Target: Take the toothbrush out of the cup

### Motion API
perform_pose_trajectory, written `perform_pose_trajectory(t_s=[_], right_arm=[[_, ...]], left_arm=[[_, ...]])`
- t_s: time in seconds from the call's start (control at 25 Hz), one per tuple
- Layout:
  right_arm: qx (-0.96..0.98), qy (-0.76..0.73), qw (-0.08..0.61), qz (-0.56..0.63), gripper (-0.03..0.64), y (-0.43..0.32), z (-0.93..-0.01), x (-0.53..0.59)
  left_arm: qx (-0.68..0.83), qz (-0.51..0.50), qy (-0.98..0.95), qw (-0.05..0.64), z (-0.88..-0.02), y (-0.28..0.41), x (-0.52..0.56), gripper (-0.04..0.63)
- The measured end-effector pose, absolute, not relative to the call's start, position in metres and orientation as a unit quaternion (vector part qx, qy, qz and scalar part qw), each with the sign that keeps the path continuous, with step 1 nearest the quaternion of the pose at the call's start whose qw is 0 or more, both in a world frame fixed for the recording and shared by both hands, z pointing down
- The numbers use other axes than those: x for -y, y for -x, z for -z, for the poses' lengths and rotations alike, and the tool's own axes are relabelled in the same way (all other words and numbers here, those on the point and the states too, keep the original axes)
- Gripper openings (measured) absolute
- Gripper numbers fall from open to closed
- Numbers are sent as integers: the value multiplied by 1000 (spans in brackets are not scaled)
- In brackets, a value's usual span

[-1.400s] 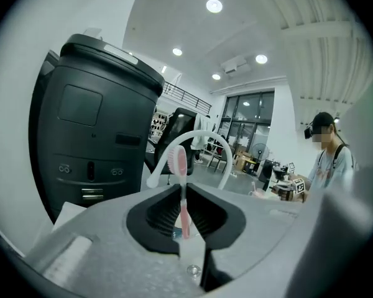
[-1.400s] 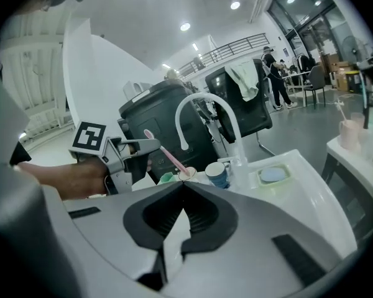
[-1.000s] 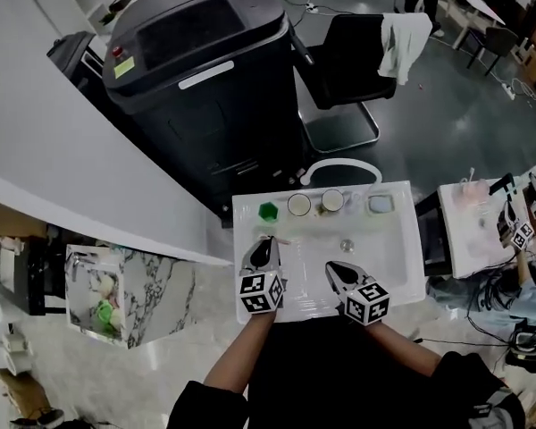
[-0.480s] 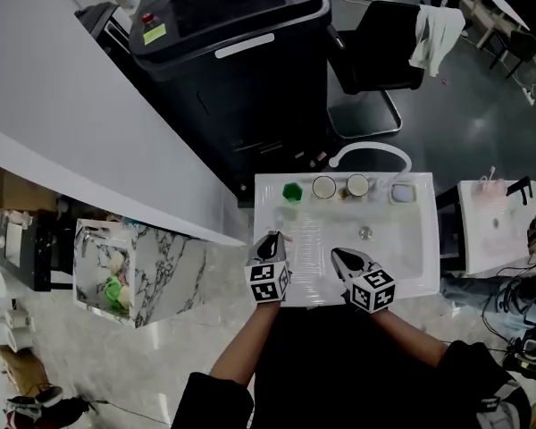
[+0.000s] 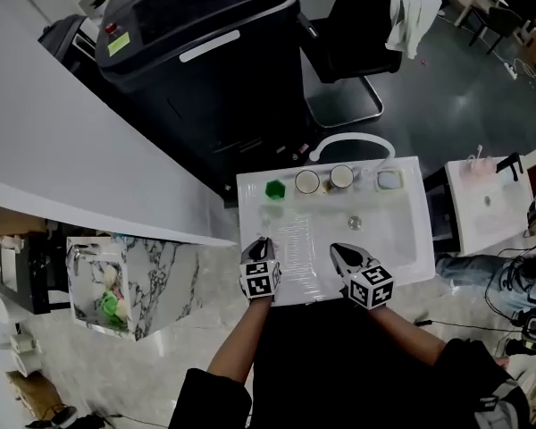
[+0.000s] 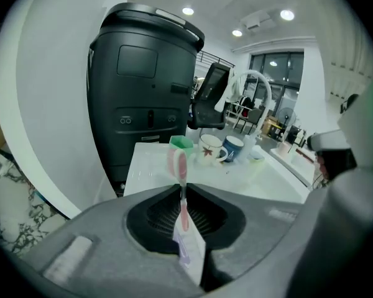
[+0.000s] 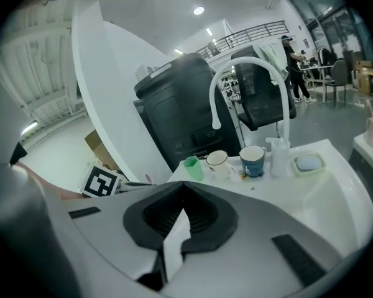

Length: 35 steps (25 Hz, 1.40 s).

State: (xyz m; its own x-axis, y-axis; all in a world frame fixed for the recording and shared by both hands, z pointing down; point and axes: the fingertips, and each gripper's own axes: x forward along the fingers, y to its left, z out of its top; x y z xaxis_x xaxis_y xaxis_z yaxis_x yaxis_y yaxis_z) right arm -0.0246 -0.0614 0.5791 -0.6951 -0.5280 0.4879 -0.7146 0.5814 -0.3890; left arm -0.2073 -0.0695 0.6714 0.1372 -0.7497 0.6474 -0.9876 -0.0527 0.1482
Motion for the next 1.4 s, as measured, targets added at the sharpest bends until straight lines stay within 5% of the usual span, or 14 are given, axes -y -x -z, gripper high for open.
perform_pose_trajectory(t_s=[1.4], right_arm=[[783, -501, 188, -316, 2, -88, -601, 59]], left_arm=[[544, -326, -692, 344, -810, 174, 147, 43]])
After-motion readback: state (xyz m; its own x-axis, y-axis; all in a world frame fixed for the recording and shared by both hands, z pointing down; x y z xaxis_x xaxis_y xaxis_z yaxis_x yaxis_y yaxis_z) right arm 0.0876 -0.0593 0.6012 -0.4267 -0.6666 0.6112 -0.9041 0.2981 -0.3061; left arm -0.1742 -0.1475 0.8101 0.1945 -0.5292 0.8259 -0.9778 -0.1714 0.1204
